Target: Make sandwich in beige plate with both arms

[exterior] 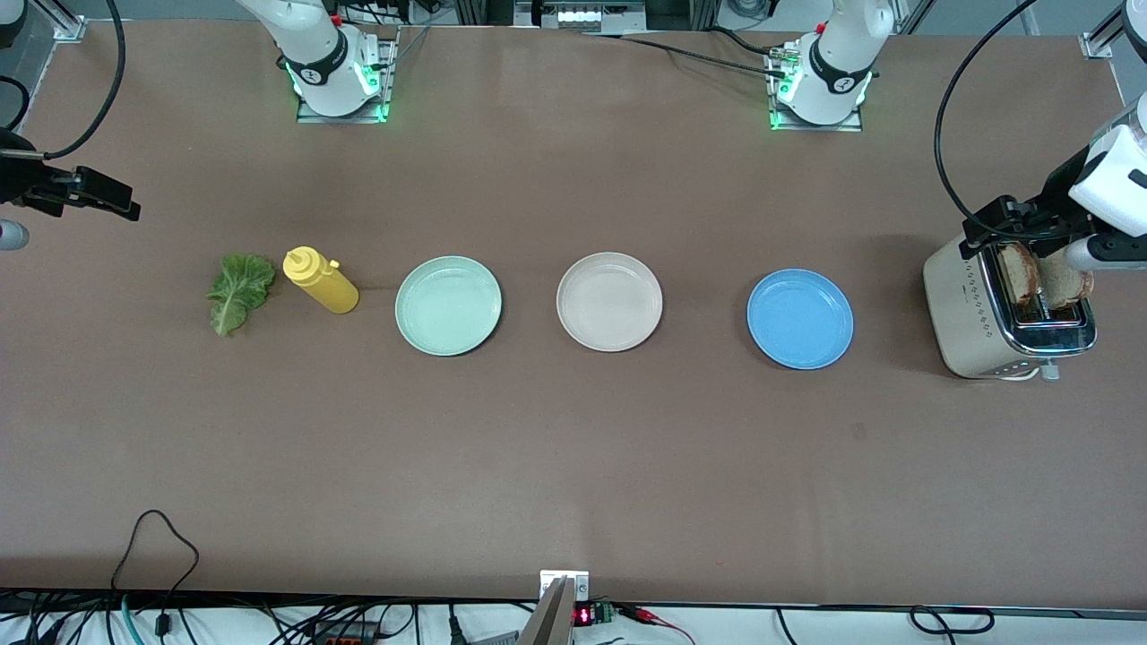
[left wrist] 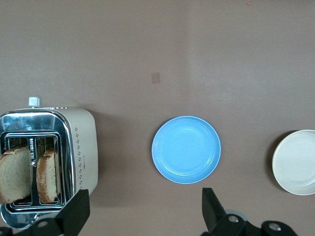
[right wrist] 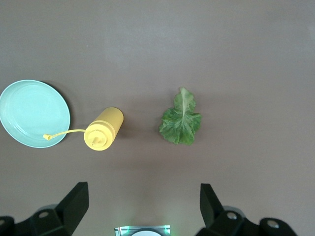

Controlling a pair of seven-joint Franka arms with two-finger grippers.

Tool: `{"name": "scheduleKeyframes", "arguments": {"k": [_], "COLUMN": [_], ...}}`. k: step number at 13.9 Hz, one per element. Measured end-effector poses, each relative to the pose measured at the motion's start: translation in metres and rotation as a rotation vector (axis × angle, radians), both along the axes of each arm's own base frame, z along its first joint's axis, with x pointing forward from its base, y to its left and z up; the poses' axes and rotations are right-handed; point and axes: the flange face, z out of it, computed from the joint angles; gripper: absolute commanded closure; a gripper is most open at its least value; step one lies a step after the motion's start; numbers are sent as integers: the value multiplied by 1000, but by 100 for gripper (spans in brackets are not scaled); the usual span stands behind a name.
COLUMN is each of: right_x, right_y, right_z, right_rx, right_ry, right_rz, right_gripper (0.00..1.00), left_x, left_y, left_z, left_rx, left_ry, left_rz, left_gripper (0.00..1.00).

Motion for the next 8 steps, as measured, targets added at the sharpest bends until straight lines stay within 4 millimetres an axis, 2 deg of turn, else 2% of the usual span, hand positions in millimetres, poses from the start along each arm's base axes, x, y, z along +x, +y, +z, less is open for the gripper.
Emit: {"name": "scheduleKeyframes", "arguments": {"k": [8], "right_x": [0], "right_y": [0], "right_z": [0], "right_rx": [0], "right_ry": [-1], "right_rz": [0], "right_gripper": [0], "left_x": [0], "left_y": [1], "left_z": [4], "left_rx": [0], "left_ry": [-1], "left_rz": [1], "left_gripper": [0]}}
